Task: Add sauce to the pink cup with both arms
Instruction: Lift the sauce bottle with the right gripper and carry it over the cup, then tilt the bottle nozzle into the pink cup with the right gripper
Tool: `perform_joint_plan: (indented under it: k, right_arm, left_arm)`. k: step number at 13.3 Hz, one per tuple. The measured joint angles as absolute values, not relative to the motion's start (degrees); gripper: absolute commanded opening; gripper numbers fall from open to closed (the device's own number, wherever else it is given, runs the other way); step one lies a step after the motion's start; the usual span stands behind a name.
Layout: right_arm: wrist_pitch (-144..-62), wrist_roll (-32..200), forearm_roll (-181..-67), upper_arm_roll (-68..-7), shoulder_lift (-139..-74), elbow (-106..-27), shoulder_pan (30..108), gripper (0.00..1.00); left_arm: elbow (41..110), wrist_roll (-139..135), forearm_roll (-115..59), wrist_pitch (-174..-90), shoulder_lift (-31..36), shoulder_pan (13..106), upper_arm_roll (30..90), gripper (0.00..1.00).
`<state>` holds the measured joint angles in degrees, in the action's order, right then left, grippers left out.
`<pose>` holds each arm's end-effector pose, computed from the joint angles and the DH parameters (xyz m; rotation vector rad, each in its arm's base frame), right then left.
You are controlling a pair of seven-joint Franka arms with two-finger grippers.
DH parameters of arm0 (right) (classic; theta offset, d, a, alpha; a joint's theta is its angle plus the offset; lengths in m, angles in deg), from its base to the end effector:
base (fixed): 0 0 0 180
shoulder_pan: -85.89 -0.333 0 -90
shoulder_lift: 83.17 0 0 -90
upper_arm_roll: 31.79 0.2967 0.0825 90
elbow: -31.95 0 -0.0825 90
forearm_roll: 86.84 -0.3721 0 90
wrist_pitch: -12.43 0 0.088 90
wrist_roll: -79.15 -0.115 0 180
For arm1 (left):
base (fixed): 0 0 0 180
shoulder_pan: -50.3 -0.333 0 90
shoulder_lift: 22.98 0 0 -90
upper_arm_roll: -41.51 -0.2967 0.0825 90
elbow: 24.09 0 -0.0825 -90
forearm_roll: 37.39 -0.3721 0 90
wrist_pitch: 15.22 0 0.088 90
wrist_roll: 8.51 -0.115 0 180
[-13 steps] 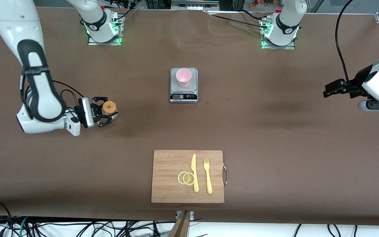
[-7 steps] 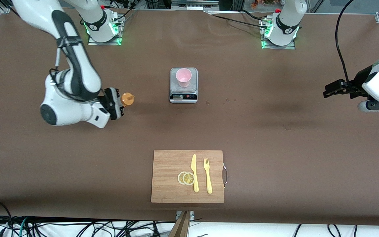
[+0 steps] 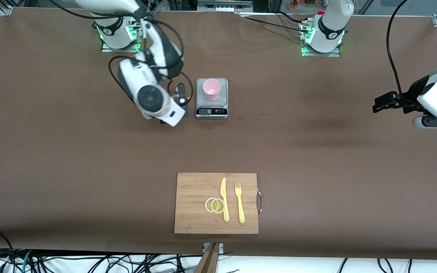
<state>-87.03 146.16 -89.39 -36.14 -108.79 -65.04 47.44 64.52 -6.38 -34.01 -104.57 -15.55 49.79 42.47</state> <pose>0.4896 0.3406 0.2941 -1.9016 -2.2750 0.5768 0.5728 -0.0108 0.5352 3.0774 0.0494 -0.1819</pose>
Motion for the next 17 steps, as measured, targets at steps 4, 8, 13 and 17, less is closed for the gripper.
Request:
perform_joint_plan:
  k: [4, 8, 13, 17]
  right_arm:
    - [-79.1, 137.0, -79.4, -31.6, -109.4, -63.0, 44.7, 0.18]
    - [-77.4, 131.9, -75.2, -29.0, -112.1, -61.1, 44.6, 0.18]
    - [-77.4, 128.7, -74.1, -28.8, -117.8, -55.2, 44.1, 0.18]
    - [-74.9, 125.6, -71.2, -28.5, -118.3, -54.3, 41.8, 0.18]
  left_arm:
    - [64.5, -6.4, -34.0, -104.6, -15.6, 49.8, 42.5, 1.0]
    - [64.5, -6.4, -34.0, -104.6, -15.6, 49.8, 42.5, 1.0]
    - [64.5, -6.4, -34.0, -104.6, -15.5, 49.8, 42.5, 1.0]
    - [64.5, -6.4, -34.0, -104.6, -15.5, 49.8, 42.5, 1.0]
